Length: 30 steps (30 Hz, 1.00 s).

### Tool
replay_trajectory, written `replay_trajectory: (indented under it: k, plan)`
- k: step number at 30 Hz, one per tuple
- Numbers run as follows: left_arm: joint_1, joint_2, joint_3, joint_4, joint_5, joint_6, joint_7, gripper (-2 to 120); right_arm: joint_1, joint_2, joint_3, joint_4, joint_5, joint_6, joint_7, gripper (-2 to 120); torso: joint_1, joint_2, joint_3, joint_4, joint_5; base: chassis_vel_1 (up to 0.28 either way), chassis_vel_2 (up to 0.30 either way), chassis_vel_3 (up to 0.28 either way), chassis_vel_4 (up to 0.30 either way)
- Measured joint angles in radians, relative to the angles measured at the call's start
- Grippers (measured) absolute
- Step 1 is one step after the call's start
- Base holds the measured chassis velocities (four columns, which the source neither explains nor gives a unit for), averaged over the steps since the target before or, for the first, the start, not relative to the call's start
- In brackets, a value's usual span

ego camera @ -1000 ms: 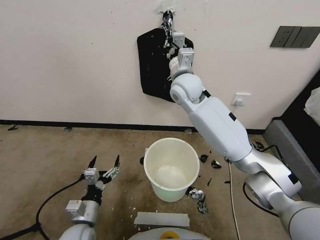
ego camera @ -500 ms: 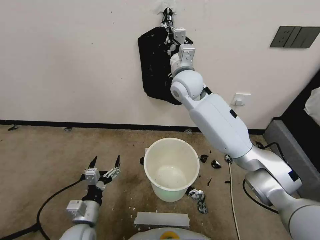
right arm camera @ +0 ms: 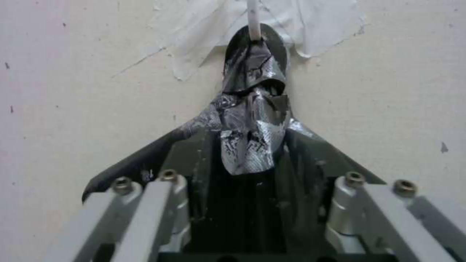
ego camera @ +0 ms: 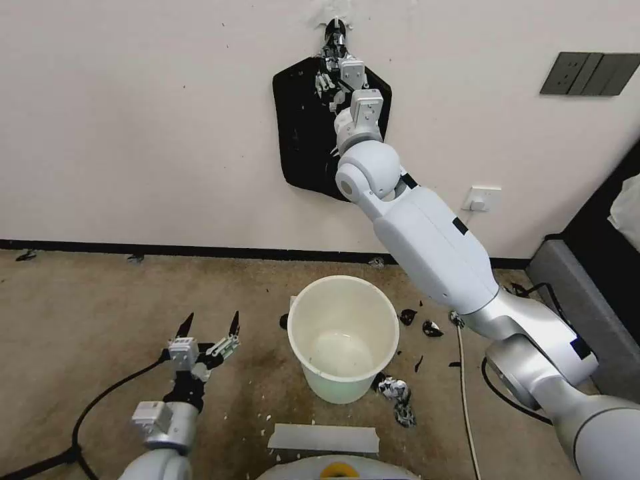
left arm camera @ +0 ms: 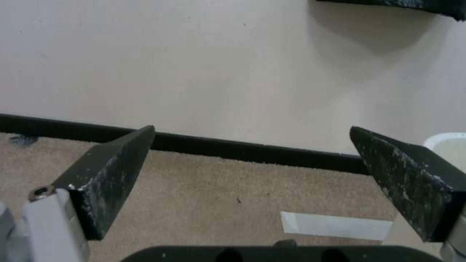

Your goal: Place a trash bag onto the trash bin.

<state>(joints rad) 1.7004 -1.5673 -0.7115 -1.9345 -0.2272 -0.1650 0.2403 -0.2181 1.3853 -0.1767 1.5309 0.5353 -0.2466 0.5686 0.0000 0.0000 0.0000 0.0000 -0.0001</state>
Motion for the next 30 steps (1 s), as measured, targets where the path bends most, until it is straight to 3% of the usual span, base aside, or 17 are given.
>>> replay_trajectory:
  k: [11, 30]
  plan:
    - [-0.005, -0.003, 0.002, 0.009, 0.0, -0.001, 0.0, 100, -0.005, 0.0, 0.001, -0.003, -0.004, 0.0, 0.0, 0, 0.0, 0.0, 0.0, -0.0001, 0.0001, 0.0, 0.0, 0.0, 0.0]
    - [-0.012, -0.007, 0.009, 0.019, 0.005, -0.002, 0.0, 100, -0.1, -0.051, 0.0, 0.099, -0.011, -0.017, 0.003, 0, 0.0, 0.0, 0.0, -0.0001, 0.0001, 0.0, 0.0, 0.0, 0.0]
